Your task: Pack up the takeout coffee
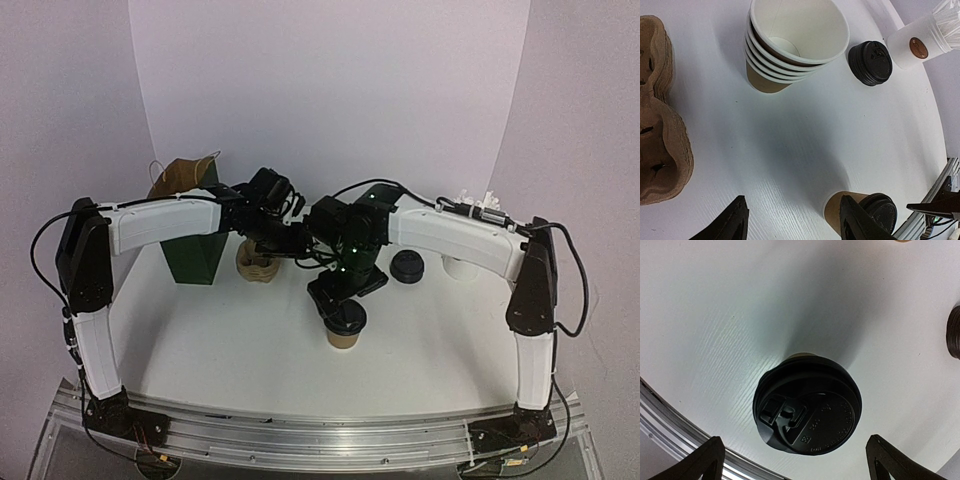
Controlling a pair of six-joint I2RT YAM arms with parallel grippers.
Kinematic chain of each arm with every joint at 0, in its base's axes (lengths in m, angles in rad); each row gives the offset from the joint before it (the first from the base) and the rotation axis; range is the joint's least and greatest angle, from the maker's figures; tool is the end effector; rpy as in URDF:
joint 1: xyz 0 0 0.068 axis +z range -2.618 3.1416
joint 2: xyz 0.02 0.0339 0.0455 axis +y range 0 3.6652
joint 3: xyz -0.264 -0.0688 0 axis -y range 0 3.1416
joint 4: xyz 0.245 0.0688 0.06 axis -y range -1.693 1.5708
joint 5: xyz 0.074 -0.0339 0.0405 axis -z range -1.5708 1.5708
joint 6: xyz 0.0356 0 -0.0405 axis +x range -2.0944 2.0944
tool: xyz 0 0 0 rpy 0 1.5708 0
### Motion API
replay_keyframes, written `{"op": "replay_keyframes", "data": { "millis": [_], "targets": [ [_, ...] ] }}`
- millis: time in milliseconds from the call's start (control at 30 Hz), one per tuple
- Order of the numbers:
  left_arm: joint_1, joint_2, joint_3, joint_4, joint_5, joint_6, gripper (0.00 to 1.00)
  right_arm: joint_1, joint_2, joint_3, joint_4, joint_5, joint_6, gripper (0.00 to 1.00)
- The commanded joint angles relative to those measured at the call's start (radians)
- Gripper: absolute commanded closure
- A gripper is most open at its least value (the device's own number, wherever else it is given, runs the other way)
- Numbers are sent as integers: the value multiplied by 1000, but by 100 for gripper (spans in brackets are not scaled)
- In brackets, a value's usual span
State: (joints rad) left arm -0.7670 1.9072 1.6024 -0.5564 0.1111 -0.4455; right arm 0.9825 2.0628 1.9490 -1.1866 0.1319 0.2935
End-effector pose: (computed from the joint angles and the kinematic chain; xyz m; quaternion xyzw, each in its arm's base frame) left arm 0.3069 -0.3013 0.2634 0.1689 0.9211 -0.2404 0.2554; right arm 0.2393 0.3502 0.2727 -0.3256 0.9336 0.0276 0.1469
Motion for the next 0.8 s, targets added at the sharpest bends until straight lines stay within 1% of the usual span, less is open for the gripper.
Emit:
{"op": "replay_keyframes", "data": {
  "millis": [0,267,767],
  "targets": [
    [-3,-13,2,21,-7,4,39,5,28,42,-25,-17,132,2],
    [-3,-26,-6,16,-7,7,39,5,65,62,-52,-28,248,2],
    [-3,-54,-19,2,-10,25,39,0,79,86,-67,7,321,2]
  ]
}}
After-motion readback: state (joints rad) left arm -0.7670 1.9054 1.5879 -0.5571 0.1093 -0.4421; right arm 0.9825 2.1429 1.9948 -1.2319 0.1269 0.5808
